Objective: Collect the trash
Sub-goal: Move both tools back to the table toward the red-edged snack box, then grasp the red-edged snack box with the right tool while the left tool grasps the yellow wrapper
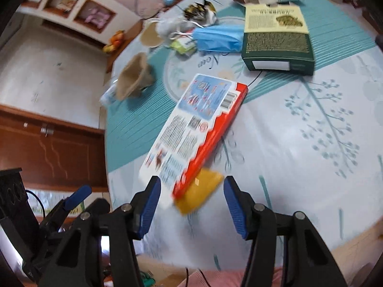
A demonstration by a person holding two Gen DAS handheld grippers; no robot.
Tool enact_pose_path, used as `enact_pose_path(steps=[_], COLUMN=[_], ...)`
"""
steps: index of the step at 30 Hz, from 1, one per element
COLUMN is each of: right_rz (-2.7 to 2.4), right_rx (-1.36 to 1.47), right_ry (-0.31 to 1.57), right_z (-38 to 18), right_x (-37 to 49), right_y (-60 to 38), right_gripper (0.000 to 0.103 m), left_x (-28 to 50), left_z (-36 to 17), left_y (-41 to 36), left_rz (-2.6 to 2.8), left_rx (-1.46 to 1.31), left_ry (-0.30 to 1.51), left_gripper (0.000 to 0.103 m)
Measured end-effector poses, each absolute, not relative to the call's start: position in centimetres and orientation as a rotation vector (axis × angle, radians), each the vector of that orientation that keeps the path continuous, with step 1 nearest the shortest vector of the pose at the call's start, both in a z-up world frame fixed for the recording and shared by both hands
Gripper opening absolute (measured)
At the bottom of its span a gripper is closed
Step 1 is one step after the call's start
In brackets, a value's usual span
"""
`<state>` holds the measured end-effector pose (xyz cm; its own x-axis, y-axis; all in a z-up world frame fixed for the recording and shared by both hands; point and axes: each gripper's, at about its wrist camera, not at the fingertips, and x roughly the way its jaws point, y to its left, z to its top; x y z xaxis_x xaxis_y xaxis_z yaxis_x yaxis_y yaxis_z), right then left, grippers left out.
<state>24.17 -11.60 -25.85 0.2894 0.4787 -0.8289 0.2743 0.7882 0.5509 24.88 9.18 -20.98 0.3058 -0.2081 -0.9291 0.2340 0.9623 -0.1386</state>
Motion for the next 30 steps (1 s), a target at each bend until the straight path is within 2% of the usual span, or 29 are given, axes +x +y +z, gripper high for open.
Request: enact_pose_path(steps=[11,12,15,22,30], right_rz=[0.108,0.107,0.118,0.183,0.161], right_rx=[0.833,0.838,0.862,0.965,0.912], right_ry=[1.307,1.304,1.306,1.228,1.116], right_z=[-29.1,-29.2,-29.6,-28.5,-23.9], right_x=[26.4,26.4,26.6,26.3,25.9], right_y=[-11.7,-11.9,-12.0,-12.7,-13.7], right_gripper=[0.048,0.046,0.028,0.012,0.011], left_x=[28.5,28.6,28.9,29.3,29.3], left_z=[-24.4,-24.5,-24.5,-23.7,-22.2], left_y=[9.6,9.6,9.4,9.3,8.7], left_rz=[-0.417,-0.422,-0.443,-0.471,-0.519], left_rx=[0.057,0.059,0.066,0.088,0.059], left_ry=[1.292,1.294,1.295,1.281,1.294], left_gripper=[0.093,0.093,0.093,0.093,0.093])
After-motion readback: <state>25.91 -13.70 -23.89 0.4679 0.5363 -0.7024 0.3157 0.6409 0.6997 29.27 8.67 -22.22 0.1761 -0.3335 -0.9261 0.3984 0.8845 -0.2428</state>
